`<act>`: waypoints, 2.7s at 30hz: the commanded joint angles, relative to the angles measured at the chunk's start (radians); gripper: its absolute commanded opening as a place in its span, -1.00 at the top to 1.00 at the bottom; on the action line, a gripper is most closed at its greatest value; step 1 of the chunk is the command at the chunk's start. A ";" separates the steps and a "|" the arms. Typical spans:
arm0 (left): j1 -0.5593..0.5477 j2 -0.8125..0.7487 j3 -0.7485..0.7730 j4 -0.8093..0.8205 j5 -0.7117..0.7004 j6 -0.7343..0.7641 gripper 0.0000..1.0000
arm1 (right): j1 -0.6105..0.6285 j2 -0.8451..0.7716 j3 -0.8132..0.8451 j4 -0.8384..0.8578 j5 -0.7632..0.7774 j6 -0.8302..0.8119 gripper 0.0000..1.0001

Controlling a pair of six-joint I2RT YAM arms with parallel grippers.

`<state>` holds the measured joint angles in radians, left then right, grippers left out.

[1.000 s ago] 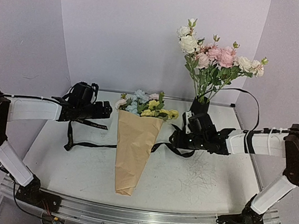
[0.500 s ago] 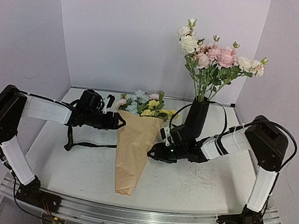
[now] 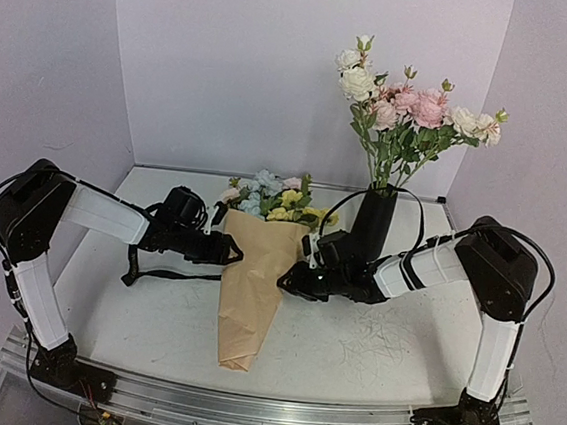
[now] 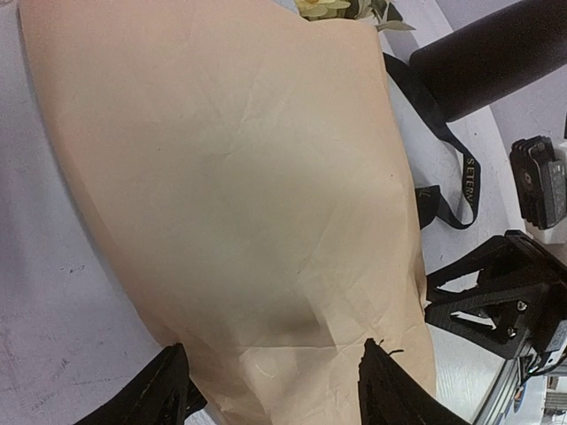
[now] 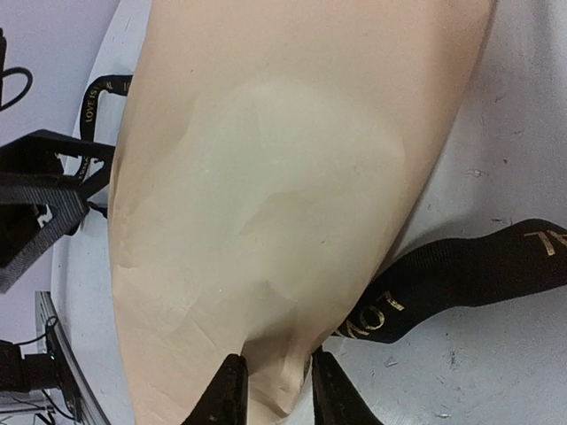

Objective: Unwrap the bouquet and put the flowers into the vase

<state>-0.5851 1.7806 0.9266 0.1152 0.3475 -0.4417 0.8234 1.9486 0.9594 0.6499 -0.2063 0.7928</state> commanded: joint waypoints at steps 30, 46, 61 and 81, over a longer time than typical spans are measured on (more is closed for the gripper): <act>-0.133 0.119 0.084 0.032 -0.041 0.012 -0.12 | 0.088 -0.190 0.112 -0.259 0.223 -0.161 0.97; -0.132 -0.309 -0.184 0.031 -0.613 -0.129 -0.53 | 0.131 -0.172 0.149 -0.052 -0.036 -0.257 -0.03; -0.133 -0.563 -0.189 0.030 -0.528 -0.046 -0.65 | 0.040 -0.308 -0.073 -0.168 0.186 -0.137 -0.64; -0.128 -0.860 -0.080 -0.202 -1.009 0.010 -0.73 | 0.334 0.021 0.444 -0.210 -0.057 -0.366 -0.40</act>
<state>-0.7162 0.8983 0.7949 -0.0307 -0.6668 -0.4934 1.1232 1.9355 1.3358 0.4454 -0.2053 0.4831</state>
